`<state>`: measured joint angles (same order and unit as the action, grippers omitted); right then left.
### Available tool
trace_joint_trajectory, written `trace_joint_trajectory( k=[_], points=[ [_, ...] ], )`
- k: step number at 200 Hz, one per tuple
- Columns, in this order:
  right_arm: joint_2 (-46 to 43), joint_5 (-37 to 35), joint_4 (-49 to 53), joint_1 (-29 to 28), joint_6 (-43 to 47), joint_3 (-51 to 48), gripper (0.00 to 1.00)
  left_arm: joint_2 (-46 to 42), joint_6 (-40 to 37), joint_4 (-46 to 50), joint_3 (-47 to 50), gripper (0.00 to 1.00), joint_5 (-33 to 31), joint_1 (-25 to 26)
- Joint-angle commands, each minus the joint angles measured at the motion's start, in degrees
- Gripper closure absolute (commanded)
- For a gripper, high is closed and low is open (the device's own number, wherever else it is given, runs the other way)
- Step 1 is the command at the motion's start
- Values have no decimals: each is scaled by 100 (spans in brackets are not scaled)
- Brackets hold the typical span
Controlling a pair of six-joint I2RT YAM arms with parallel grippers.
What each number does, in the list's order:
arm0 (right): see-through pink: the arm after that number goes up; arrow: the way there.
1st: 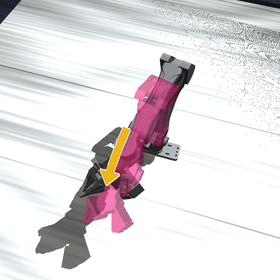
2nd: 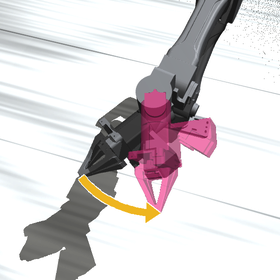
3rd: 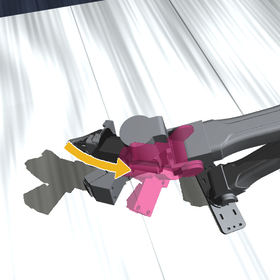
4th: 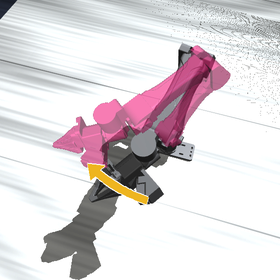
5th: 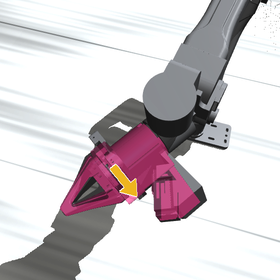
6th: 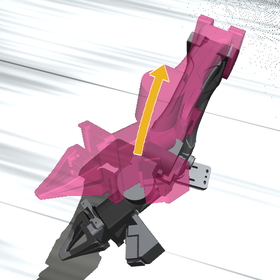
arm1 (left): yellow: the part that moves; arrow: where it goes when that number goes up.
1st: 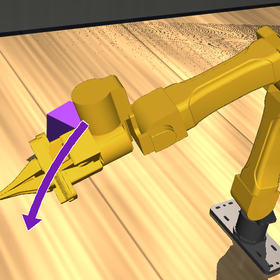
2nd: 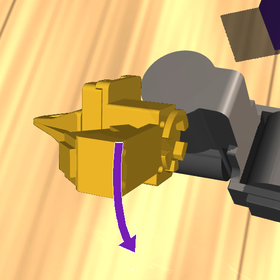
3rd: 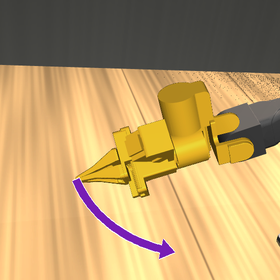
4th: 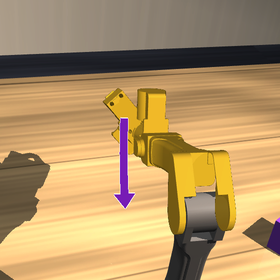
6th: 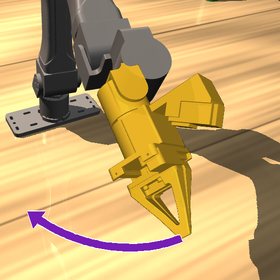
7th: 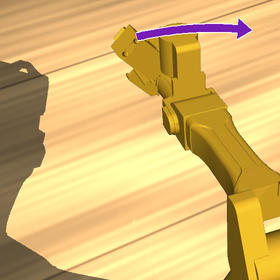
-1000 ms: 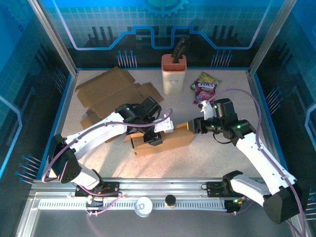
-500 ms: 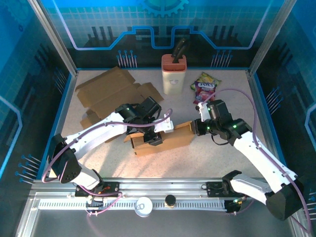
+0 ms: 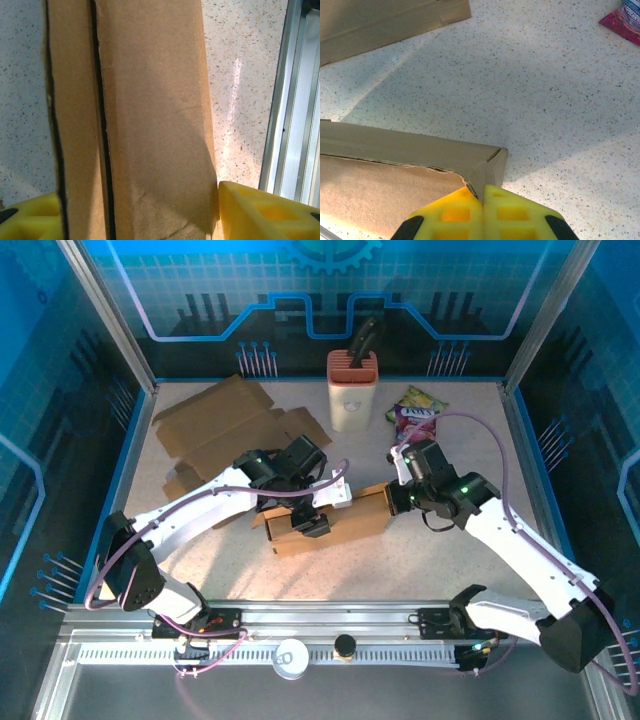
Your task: Fold the paper box
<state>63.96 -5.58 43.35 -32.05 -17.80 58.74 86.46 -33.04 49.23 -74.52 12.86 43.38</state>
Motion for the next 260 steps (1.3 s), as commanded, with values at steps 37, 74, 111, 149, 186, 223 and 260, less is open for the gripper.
trace_joint_trajectory(
  k=[37, 74, 111, 149, 186, 223, 260],
  points=[
    [252, -89, 658, -151, -401, 525, 100, -15, 147, -80, 32, 36, -91, -21],
    [282, 25, 883, -162, -606, 750, 100, -13, 157, -94, 17, 38, -120, -18],
    [375, 243, 1080, -161, -761, 983, 100, -15, 174, -116, 14, 38, -150, 0],
    [398, 527, 1156, -65, -993, 1061, 100, 19, 203, -127, 10, 38, -177, 25],
    [354, 958, 1155, 97, -1240, 1045, 100, 2, 219, -142, 27, 38, -201, 66],
    [340, 1216, 1061, 249, -1439, 1033, 100, -2, 253, -139, -8, 51, -138, 103],
    [332, 1387, 1081, 357, -1531, 1058, 100, -32, 263, -156, -10, 52, -137, 112]
  ],
)
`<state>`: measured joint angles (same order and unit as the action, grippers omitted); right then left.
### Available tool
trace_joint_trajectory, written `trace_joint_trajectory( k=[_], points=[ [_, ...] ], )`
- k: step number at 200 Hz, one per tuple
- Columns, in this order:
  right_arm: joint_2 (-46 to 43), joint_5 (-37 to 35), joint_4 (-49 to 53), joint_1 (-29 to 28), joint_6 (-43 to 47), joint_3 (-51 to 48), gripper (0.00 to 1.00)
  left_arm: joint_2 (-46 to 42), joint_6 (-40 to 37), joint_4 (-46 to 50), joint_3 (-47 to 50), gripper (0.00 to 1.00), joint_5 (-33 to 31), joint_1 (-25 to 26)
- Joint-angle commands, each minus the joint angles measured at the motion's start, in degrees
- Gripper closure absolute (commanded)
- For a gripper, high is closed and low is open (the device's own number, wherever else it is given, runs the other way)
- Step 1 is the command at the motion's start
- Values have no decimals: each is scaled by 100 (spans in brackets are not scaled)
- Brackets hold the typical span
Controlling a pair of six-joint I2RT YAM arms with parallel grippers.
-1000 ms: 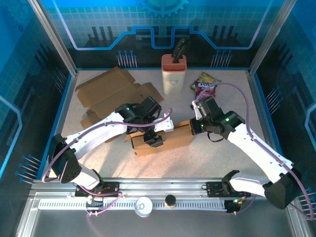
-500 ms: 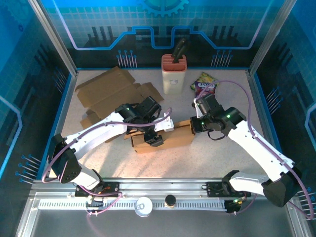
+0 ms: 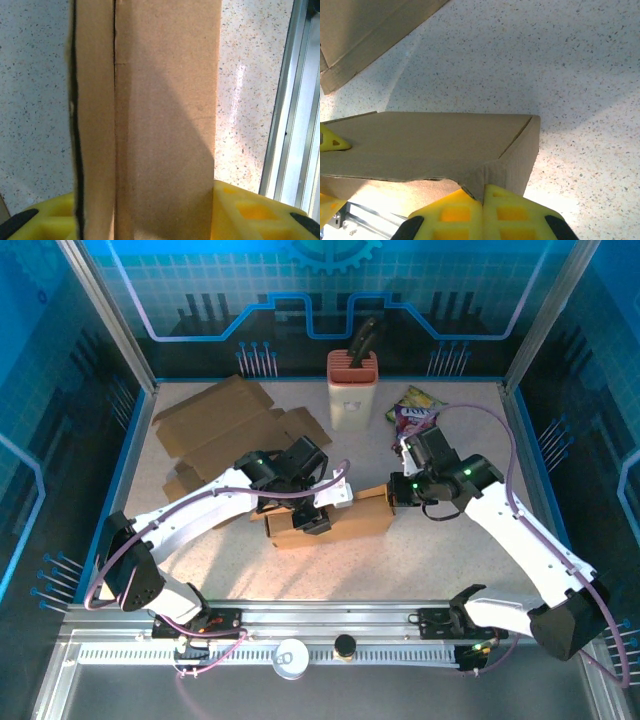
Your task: Fold the paper box
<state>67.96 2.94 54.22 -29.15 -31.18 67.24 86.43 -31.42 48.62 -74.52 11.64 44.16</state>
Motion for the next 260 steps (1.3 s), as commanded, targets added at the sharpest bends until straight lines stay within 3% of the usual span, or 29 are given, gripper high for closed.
trace_joint_trajectory(
  k=[1, 35, 64, 111, 172, 260],
  points=[
    [-70, 542, -11, 67, -199, 204, 100, -30, 101, -97, -5, 51, -14, 37],
    [-211, 652, -52, 180, -388, 166, 100, -5, 105, -124, 2, 43, -52, 67],
    [-213, 708, -93, 265, -391, 122, 100, 15, 101, -125, -27, 42, -92, 84],
    [-408, 547, -509, 278, -231, -397, 100, -18, 61, -151, -51, 54, -65, 84],
    [-727, 349, -1200, 230, 210, -1073, 100, 30, 301, -280, -133, 52, 330, -199],
    [-863, -688, -1619, -187, 406, -1523, 100, 138, 434, -368, -152, 45, 402, -491]
  ],
)
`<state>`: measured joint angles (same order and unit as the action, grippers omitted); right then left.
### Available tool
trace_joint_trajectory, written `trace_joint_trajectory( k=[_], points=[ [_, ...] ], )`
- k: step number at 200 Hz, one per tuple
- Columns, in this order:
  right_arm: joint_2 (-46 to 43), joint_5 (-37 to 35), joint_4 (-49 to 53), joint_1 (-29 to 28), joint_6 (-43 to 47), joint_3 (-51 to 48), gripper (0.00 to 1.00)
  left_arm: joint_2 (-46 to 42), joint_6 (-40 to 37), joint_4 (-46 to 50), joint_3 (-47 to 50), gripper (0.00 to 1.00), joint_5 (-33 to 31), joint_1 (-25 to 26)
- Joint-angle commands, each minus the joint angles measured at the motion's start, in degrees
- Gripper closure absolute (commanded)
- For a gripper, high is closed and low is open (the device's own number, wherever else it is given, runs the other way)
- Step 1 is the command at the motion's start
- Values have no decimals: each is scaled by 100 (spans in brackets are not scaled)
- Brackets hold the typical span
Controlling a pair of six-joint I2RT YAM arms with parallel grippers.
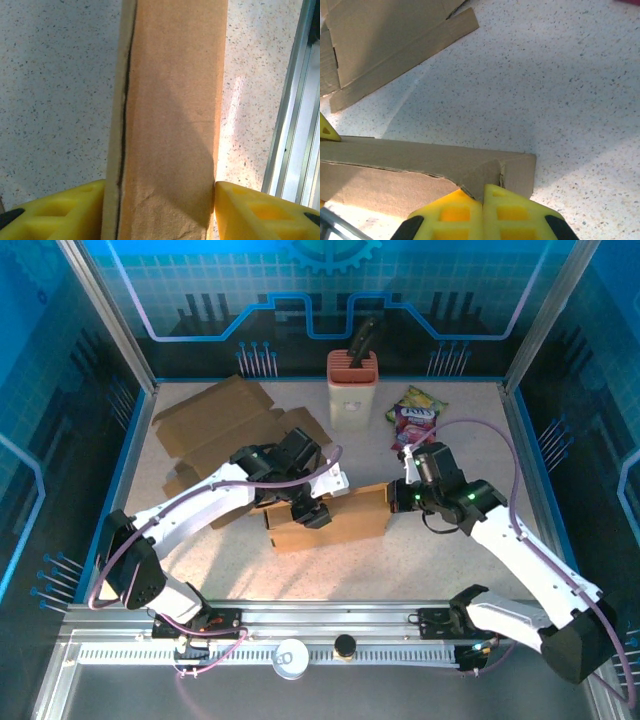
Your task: Fold the paper box
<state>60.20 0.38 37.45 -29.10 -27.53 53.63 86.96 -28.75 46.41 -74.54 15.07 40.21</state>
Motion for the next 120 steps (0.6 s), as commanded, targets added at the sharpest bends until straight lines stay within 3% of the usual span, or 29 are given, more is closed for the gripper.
trace_joint_trajectory(
  k=[1, 70, 120],
  points=[
    [-87, -446, 55, -201, 39, -165, 100, 90, 168, -148, -149, 44, 58, -98],
    [-123, -1353, -36, -749, -103, -285, 100, -210, 483, -532, 22, 33, -554, -102],
    [-66, -1501, -75, -932, -196, -273, 100, -704, 722, -761, 328, 30, -352, -102]
  ],
)
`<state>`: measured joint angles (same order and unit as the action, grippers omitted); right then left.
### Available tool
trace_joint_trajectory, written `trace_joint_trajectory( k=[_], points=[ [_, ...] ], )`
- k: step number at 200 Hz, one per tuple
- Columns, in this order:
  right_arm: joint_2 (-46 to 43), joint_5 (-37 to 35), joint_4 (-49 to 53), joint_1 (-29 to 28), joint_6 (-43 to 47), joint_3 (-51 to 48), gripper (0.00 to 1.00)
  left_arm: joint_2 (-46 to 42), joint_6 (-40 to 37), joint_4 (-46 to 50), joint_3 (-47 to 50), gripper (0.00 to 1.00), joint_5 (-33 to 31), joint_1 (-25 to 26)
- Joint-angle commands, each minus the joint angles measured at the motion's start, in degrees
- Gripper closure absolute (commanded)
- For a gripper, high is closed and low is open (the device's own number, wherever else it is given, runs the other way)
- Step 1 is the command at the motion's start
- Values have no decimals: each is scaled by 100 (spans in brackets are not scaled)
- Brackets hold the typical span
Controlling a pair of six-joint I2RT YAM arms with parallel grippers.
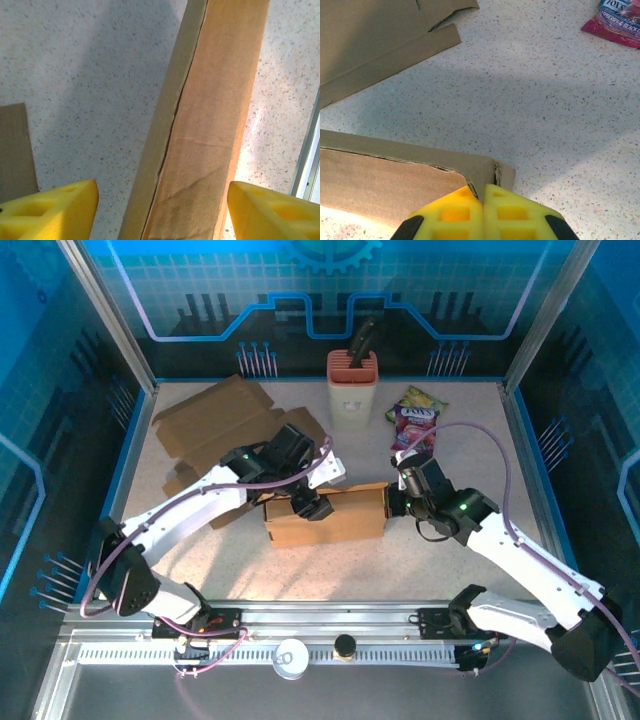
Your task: Fold the paper box
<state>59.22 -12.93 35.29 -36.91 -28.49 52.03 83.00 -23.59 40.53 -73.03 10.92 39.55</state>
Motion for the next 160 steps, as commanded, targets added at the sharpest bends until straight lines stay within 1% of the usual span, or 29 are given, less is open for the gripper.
trace_joint_trajectory(
  k=[1, 24, 45, 60, 76, 107, 122, 141, 160],
  points=[
    [34, -172, 143, -156, -102, -114, 100, -305, 202, -175, 181, 30, 66, -36],
    [69, -274, 136, -261, -148, -105, 100, -333, 209, -125, 191, 31, -66, -37],
    [89, -387, 120, -341, -201, -132, 100, -482, 518, -211, 134, 32, -490, -32],
    [98, -451, 137, -369, -227, -131, 100, -709, 977, -197, 61, 33, -1107, -29],
    [104, -474, 149, -378, -237, -108, 100, -1017, 1626, 45, 13, 35, -1763, -33],
    [216, -459, 189, -418, -245, 29, 100, -1568, 2945, 1209, 188, 38, -2774, -30],
    [265, -447, 172, -449, -254, 52, 100, -1832, 3303, 1564, 472, 38, -3112, -30],
    [291, -465, 189, -450, -280, 61, 100, -2132, 3409, 1685, 810, 35, -3344, -44],
    [291, -457, 198, -451, -298, 60, 100, -2299, 3356, 1643, 948, 30, -3257, -128]
  ],
)
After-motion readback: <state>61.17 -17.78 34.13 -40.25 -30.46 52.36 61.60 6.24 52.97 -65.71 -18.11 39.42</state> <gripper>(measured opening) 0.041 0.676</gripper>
